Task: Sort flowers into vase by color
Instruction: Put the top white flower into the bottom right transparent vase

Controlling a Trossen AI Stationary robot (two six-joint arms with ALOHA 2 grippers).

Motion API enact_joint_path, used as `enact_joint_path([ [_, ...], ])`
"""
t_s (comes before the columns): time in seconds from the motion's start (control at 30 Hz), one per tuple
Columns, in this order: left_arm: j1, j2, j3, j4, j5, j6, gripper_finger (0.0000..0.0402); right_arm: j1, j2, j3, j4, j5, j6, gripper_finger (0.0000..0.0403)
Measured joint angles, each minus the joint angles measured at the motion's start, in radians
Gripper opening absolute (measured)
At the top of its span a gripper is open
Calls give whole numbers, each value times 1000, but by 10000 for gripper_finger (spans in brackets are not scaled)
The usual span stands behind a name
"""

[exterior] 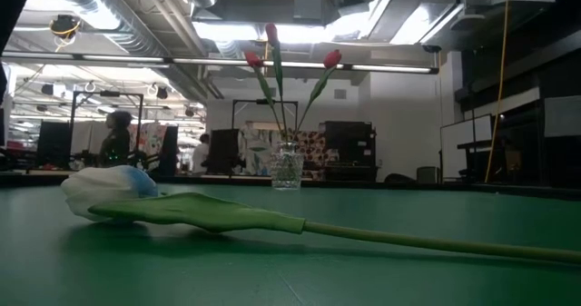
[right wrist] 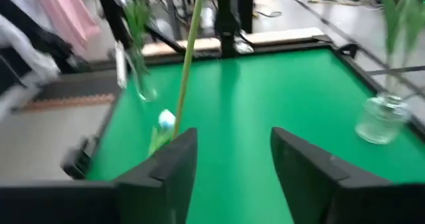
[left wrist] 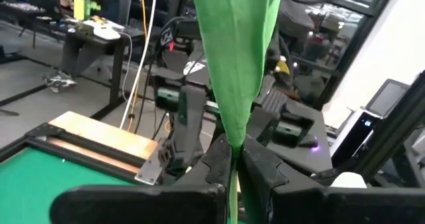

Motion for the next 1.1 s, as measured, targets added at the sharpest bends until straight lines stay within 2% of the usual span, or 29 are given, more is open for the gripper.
enact_joint_path([
  [0.13, 2, 0, -11, 1, -2, 18, 17, -110, 36, -1, 157, -164, -63, 220],
  [0.33, 9, 0, -16, -26, -8, 17, 17, -288, 122, -4, 303, -334, -125, 229],
  [0.47, 10, 0, -16, -31, -21, 33, 17, -373, 140, -2, 310, -464, -102, 229],
  [0.63, 13, 0, -16, -37, -56, 44, 17, -396, 136, -2, 346, -502, -97, 229],
  [0.8, 20, 0, -16, -39, -60, 47, 17, -396, 138, -3, 332, -487, -102, 228],
  [1.1, 26, 0, -16, -38, -60, 44, 17, -396, 186, -4, 337, -442, -125, 179],
])
